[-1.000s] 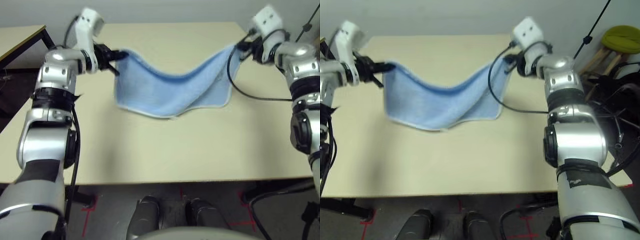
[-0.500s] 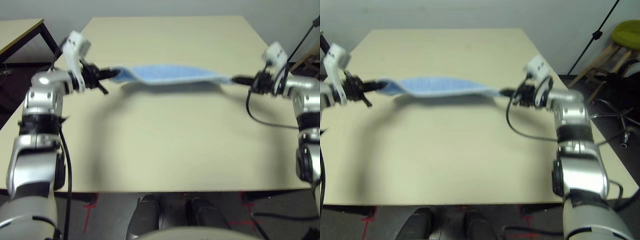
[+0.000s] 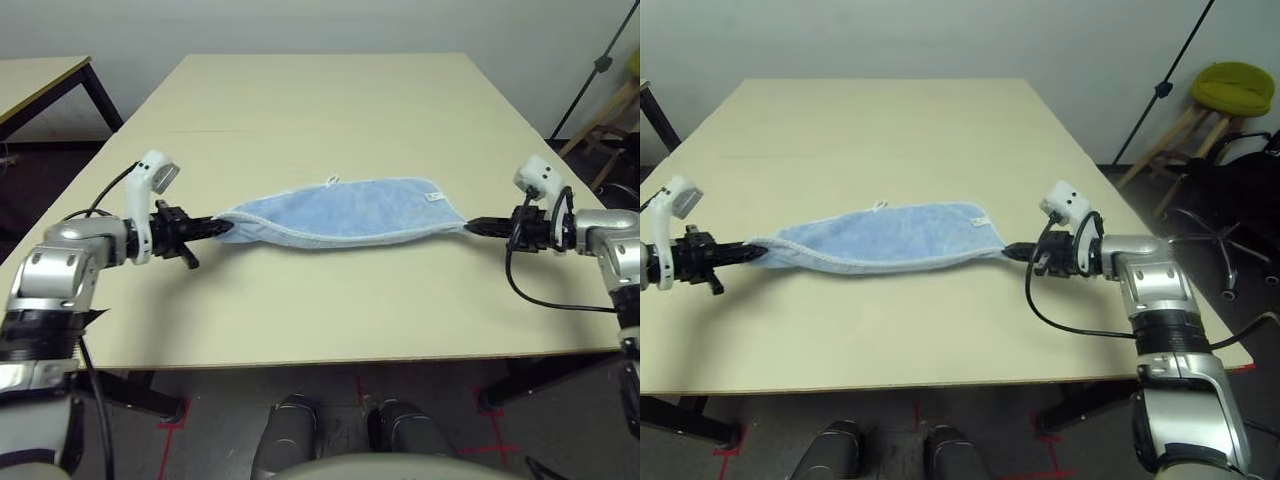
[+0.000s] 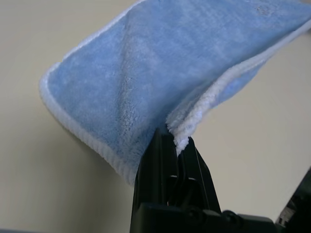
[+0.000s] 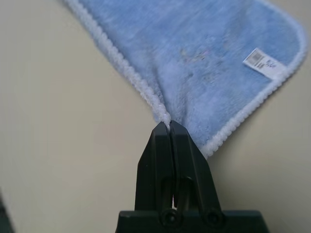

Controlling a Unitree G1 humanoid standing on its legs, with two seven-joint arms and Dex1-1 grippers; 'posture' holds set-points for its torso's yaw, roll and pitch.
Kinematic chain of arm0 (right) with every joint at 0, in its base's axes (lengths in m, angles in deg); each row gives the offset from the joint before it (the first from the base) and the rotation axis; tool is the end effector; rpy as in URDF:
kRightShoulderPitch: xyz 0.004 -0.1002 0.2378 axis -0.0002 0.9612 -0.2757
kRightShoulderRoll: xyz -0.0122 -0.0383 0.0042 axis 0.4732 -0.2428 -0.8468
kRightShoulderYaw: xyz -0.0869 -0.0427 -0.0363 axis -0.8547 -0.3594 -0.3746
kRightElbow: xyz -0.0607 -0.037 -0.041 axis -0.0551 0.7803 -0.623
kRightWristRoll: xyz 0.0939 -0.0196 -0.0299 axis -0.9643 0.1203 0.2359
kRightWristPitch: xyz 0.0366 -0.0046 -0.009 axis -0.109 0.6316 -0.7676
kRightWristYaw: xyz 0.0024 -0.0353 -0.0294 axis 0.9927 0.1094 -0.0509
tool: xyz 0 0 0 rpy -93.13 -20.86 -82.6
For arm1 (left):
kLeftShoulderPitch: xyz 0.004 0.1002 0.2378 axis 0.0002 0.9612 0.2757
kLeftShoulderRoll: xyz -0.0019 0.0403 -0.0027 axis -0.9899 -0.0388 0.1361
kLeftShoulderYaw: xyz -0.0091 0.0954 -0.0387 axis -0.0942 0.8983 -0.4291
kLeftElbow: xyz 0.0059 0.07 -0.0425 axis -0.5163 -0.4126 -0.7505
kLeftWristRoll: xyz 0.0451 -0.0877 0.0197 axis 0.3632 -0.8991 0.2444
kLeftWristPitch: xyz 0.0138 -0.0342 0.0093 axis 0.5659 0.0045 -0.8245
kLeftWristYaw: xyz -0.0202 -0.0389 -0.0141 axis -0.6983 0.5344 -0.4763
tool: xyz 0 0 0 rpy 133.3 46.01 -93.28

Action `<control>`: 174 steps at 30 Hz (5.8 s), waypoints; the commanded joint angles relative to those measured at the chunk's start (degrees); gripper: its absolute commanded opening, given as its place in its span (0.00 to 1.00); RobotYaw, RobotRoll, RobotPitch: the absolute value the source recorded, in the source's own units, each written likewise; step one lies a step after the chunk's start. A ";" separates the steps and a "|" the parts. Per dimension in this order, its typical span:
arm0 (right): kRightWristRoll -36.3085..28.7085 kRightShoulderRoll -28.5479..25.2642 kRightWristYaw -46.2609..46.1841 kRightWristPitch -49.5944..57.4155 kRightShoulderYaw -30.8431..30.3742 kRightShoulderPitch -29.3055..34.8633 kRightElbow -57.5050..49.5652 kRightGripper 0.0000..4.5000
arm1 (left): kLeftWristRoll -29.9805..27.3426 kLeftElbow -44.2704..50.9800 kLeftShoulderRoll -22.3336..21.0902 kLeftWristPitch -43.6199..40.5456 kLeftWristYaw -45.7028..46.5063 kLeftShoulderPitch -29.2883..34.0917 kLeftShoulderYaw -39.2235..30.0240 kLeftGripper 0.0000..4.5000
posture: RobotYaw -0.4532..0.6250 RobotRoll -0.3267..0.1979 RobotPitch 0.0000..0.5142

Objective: Fold the towel and set it aside.

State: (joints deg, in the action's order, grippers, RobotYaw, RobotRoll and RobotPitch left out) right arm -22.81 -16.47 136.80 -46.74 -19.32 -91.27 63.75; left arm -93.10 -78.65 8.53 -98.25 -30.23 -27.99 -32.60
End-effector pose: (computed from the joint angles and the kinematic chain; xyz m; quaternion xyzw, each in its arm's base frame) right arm 0.2779 -0.3065 0.1609 -0.1338 0.2554 0.4705 0.8340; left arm 0.2396 0.3329 0.1852 0.0921 0.2613 -0.3573 0.8920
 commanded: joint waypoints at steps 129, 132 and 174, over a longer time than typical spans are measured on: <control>1.72 13.78 -30.56 -7.01 -1.69 7.04 0.55 0.01 | 5.50 -7.82 16.13 7.82 19.77 0.61 1.97 0.00 | 0.53 0.62 0.24; 2.22 13.42 -30.10 -8.51 -1.17 7.26 3.27 0.01 | 5.47 -9.31 14.55 8.79 19.17 1.21 0.72 0.00 | 0.54 0.62 0.24; -34.78 39.42 -83.09 66.28 49.51 -0.51 -22.36 1.00 | -9.35 1.23 9.66 22.50 -4.52 2.12 -7.73 0.99 | 0.55 0.62 0.22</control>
State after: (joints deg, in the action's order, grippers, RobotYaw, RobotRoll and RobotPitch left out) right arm -59.23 21.50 56.63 17.36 28.59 -91.93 41.40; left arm -102.72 -77.83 18.23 -76.53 -34.36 -26.27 -40.63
